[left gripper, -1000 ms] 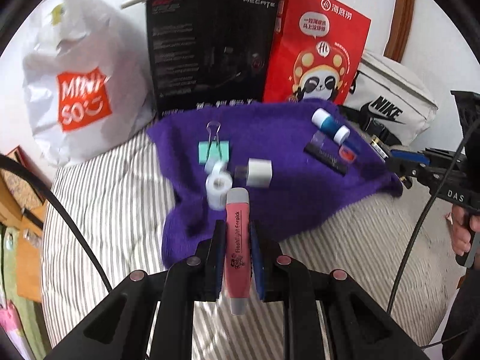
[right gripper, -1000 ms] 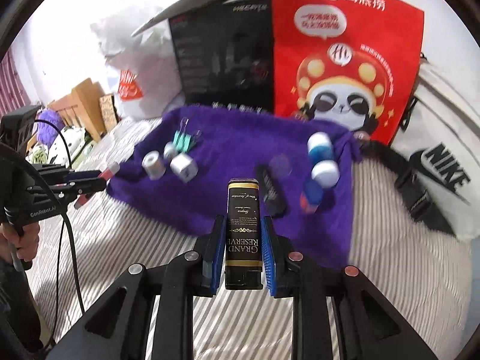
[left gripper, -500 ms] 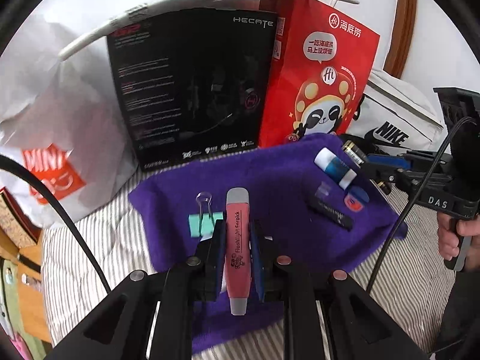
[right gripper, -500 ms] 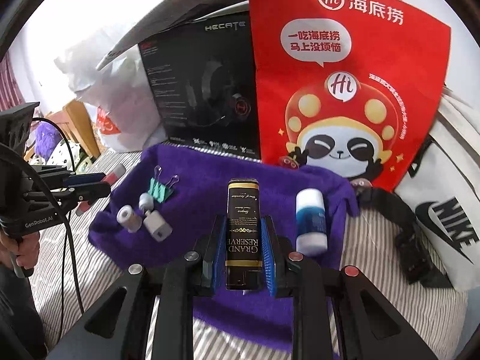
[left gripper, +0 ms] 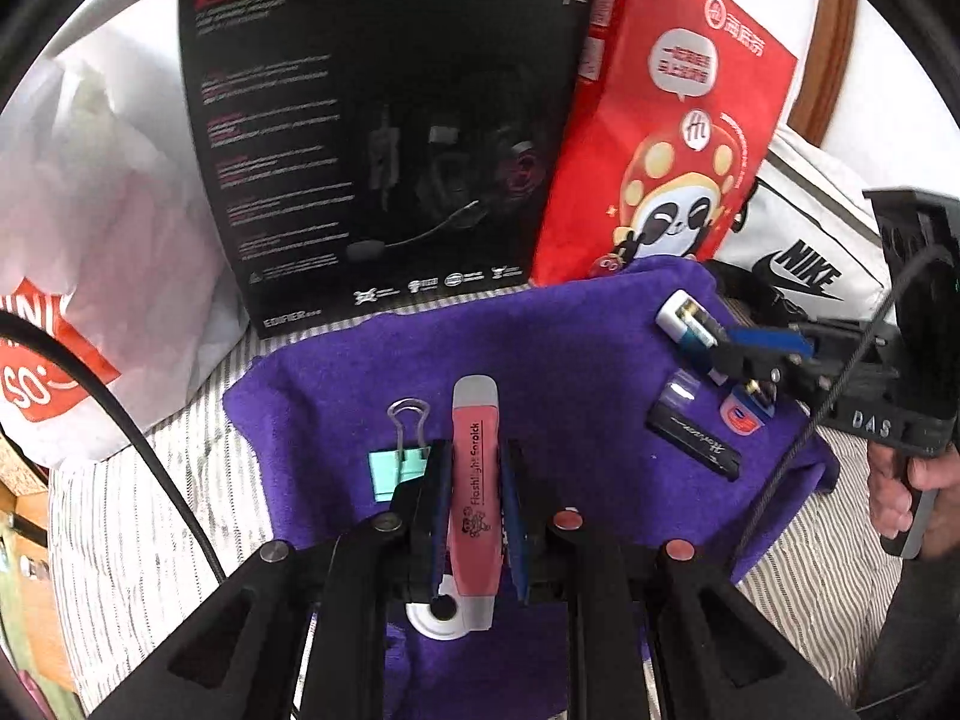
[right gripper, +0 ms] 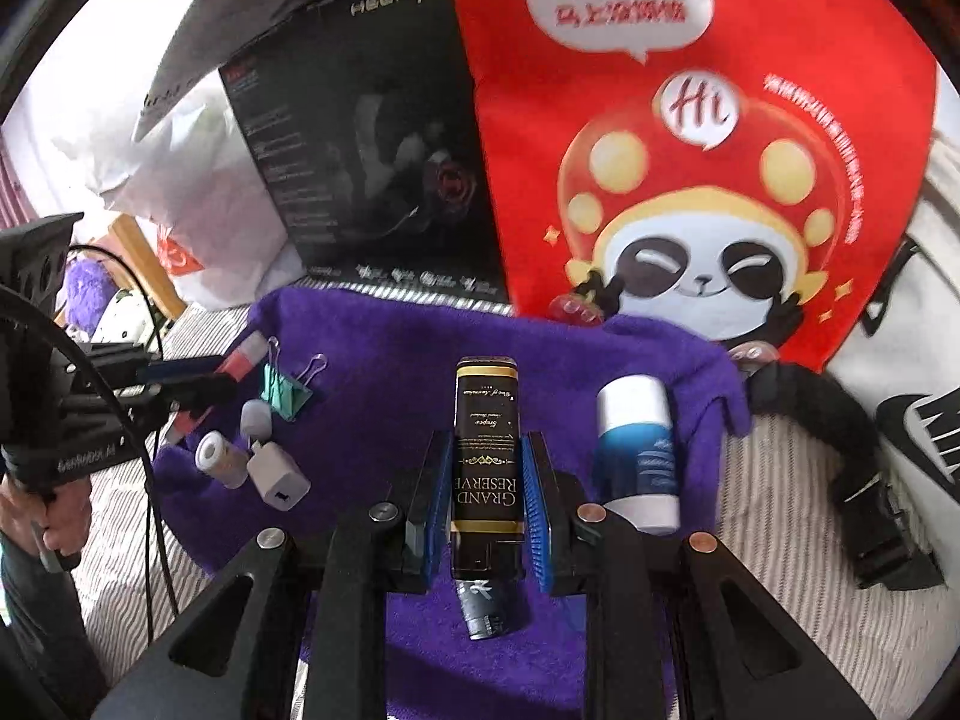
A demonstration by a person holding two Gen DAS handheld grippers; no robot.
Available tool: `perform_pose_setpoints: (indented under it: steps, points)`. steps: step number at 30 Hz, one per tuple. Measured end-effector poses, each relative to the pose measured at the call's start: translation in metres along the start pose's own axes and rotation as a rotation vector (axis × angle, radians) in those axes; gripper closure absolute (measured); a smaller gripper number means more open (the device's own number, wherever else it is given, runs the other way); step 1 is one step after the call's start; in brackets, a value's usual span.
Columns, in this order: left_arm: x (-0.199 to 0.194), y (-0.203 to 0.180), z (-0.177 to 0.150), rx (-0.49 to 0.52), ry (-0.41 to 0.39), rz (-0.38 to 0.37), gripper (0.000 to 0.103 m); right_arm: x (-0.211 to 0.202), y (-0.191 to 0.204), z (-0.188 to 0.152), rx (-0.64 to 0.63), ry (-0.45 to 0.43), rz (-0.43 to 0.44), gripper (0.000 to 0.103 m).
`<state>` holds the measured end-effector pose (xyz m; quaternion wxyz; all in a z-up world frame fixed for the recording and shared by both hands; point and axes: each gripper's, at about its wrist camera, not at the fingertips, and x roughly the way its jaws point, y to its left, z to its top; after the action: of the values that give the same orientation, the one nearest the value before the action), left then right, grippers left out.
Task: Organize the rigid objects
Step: 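Carry the pink tube with left tool while right tool carries the Grand Reserve tube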
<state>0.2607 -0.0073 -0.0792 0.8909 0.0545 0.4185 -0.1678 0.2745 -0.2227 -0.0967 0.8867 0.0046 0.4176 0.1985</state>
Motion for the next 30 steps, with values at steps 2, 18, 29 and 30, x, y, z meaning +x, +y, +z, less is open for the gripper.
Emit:
perform_pose_setpoints:
  steps: [2,18,29,30]
  points:
    - [-0.001,0.005,0.000,-0.012,-0.001,0.001,0.087,0.005,0.004,-0.003,-0.011,0.017,0.027,0.080]
    - [0.003,0.016,-0.003,-0.034,0.011,-0.003,0.087,0.057,0.029,-0.001,-0.054,0.079,-0.034,0.080]
    - [0.004,0.022,-0.003,-0.047,0.017,-0.017,0.087,0.082,0.026,0.019,-0.034,0.141,-0.110,0.080]
    - [0.004,0.023,-0.003,-0.048,0.018,-0.019,0.087,0.085,0.026,0.020,-0.035,0.147,-0.112,0.080]
